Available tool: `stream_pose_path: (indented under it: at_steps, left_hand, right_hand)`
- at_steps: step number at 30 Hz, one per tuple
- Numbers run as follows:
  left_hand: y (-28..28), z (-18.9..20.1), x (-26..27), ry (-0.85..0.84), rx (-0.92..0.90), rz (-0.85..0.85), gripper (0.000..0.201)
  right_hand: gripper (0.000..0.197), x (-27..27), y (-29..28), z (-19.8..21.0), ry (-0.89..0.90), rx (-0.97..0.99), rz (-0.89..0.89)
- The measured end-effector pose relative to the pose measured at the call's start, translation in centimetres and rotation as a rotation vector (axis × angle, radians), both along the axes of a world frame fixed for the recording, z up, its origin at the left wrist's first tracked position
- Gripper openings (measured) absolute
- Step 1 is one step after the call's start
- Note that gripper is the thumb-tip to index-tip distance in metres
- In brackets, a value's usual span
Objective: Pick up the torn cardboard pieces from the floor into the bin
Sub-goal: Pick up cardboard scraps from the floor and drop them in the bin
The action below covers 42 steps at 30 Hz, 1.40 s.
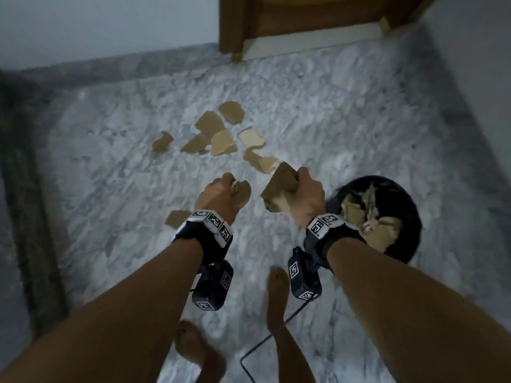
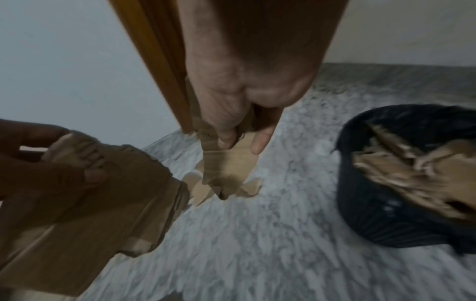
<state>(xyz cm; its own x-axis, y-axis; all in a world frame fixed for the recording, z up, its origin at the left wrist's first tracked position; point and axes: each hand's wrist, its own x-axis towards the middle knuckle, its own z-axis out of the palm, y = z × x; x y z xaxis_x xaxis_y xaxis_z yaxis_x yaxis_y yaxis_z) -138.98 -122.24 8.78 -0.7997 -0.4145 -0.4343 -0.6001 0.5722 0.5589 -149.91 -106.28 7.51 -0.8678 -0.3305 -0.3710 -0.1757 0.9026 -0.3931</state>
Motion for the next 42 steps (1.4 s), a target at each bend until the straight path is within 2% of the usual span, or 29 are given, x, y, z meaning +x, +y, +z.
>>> stream_pose_path:
  at_steps: [3, 8, 13, 15, 18, 21, 23, 27, 29, 32, 37, 42]
  left_hand:
    - [7.1, 0.6, -4.0, 0.054, 0.101, -0.048, 0.027]
    - [18.3, -1.5, -10.5, 0.063, 0.155, -0.112, 0.037]
    - [27.2, -5.2, -16.0, -0.006, 0.179, -0.161, 0.043]
    - [29.8, -6.8, -18.1, -0.059, 0.174, -0.207, 0.039]
    - [32.7, -9.1, -20.3, -0.105, 0.208, -0.222, 0.036]
    - [34.0, -9.9, -21.1, -0.189, 0.225, -0.210, 0.045]
    - [33.7, -9.6, -21.3, -0.230, 0.219, -0.203, 0.054]
    - [30.9, -8.3, -21.3, -0.252, 0.177, -0.119, 0.035]
    - [28.2, -7.5, -20.9, -0.252, 0.148, -0.074, 0.034]
    - [22.9, -6.8, -19.9, -0.243, 0.131, 0.005, 0.036]
    - [12.4, -6.2, -17.3, -0.255, 0.123, 0.142, 0.035]
    - [0.6, -7.4, -12.0, -0.256, 0.107, 0.252, 0.035]
  right_hand:
    - [0.029, -2.4, 7.5, 0.6, 0.047, 0.053, -0.094]
    - [0.058, -7.0, 19.2, -1.2, 0.039, 0.126, -0.269]
    - [0.041, -11.0, 28.4, -4.1, -0.055, 0.207, -0.328]
    - [0.038, -12.3, 31.1, -5.8, -0.085, 0.220, -0.341]
    - [0.042, -13.5, 33.5, -7.5, -0.166, 0.235, -0.357]
    - [0.052, -14.2, 34.4, -8.4, -0.271, 0.220, -0.353]
    - [0.055, -14.6, 34.1, -8.5, -0.309, 0.218, -0.350]
    - [0.057, -15.4, 31.6, -7.1, -0.278, 0.303, -0.308]
    - [0.059, -16.1, 29.4, -6.0, -0.236, 0.378, -0.269]
    - [0.060, -17.1, 25.2, -4.7, -0.206, 0.391, -0.205]
    - [0.047, -17.0, 15.8, -3.2, -0.171, 0.396, -0.068]
    - [0.045, -14.6, 3.9, -3.9, -0.151, 0.336, 0.070]
